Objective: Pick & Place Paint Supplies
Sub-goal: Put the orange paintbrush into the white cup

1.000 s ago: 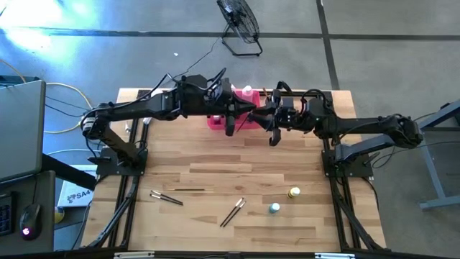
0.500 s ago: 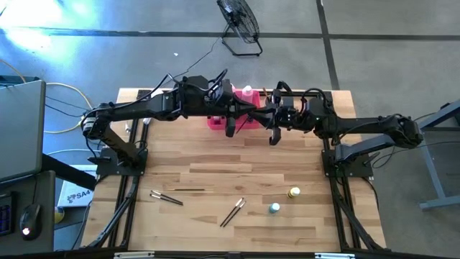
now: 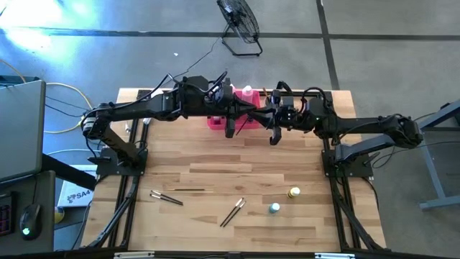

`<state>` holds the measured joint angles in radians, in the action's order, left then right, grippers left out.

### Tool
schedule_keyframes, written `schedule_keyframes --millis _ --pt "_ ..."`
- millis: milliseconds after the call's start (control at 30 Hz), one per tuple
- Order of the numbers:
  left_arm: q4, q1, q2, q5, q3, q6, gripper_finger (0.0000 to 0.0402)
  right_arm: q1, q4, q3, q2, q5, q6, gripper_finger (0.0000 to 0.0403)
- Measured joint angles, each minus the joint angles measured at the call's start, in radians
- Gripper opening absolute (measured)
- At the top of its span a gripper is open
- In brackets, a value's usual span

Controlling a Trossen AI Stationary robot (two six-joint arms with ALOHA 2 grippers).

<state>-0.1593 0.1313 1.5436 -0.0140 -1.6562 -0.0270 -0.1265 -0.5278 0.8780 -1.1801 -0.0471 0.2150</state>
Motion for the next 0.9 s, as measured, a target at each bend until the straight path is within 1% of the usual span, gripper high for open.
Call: schedule_keyframes --millis 67,133,333,467,633,733,800,867,900 --pt "0.0 0.0 0.0 0.003 0.0 -0.002 0.0016 0.0 0.0 0.0 0.0 0.0 0.0 0.0007" --pt "0.0 0.0 0.0 0.006 0.0 -0.003 0.0036 0.0 0.002 0.0 0.0 -0.001 -0.001 0.0007" --pt "0.001 0.0 0.0 0.023 0.0 0.003 0.0124 0.0 0.003 0.0 0.0 -0.004 -0.002 0.0007" --pt "-0.002 0.001 -0.017 0.047 0.002 0.007 0.0163 0.0 0.003 0.0 0.0 -0.003 -0.002 0.0007" --pt "-0.03 0.0 -0.06 0.154 0.0 0.005 0.0176 0.0 0.003 0.0 0.0 -0.001 -0.002 0.0007" --pt "-0.101 0.0 -0.087 0.171 0.0 0.005 0.0177 -0.001 0.007 0.0 0.0 0.004 -0.002 0.0007" --pt "-0.181 0.0 -0.113 0.185 0.001 0.005 0.0177 -0.001 0.01 0.0 0.003 0.005 -0.002 0.0007" --pt "-0.258 -0.001 -0.143 0.231 0.003 0.015 0.0177 -0.001 0.028 0.0 0.014 0.03 -0.003 0.0007" --pt "-0.269 -0.001 -0.163 0.257 0.012 0.02 0.0177 -0.001 0.048 0.0 0.024 0.051 -0.011 0.0007"
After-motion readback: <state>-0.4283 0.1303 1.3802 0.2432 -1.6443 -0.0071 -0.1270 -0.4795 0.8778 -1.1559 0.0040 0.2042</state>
